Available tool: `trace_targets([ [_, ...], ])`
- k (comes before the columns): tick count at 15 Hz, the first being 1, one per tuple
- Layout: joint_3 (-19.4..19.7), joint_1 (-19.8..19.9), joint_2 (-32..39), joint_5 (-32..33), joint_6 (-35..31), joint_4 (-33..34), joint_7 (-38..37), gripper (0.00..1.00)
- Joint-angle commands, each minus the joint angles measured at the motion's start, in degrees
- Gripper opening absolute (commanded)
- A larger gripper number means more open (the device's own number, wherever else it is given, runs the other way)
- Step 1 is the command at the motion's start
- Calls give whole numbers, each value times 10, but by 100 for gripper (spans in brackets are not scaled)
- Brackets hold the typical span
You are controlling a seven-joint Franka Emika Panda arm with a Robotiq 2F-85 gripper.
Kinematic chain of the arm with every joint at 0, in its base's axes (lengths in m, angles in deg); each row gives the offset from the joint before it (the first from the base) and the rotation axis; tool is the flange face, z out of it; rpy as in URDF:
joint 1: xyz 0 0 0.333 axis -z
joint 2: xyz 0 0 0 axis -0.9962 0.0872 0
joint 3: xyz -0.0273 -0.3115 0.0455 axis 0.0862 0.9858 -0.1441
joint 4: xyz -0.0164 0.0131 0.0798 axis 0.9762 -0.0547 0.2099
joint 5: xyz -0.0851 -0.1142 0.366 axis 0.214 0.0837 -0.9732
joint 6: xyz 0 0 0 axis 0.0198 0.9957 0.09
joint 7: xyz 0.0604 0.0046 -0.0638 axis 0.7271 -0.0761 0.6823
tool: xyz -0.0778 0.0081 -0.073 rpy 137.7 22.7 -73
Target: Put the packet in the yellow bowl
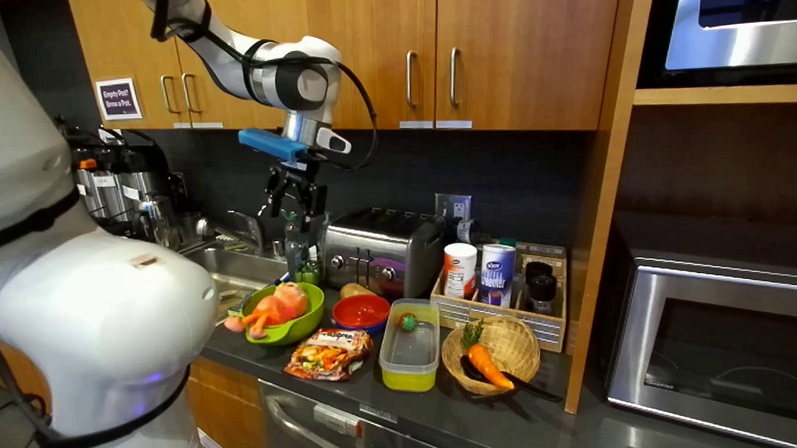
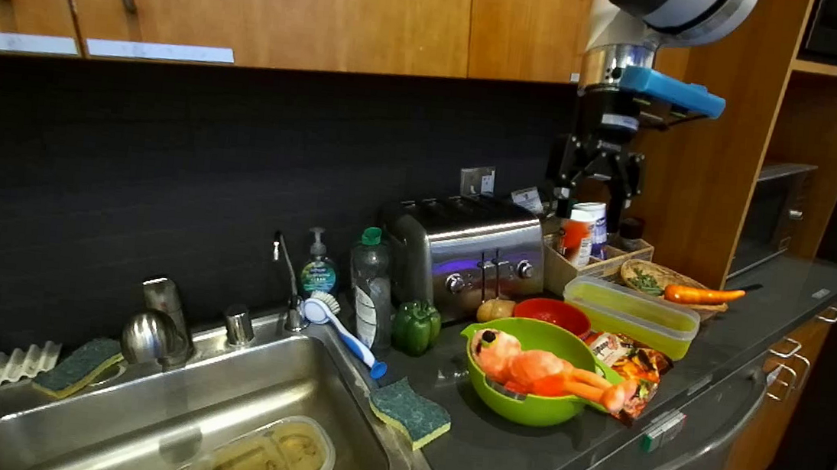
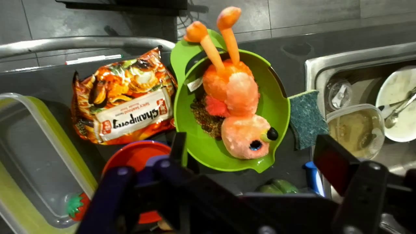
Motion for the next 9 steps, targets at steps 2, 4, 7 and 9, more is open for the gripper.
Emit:
trace_targets([
  [2, 0, 14, -81, 21, -28, -84, 2, 100],
  [4, 13, 21, -92, 18, -55, -110, 20, 100],
  [7, 43, 34, -87, 1, -76, -131, 36, 100],
  [9, 66, 43, -76, -13, -73, -135, 47, 100],
])
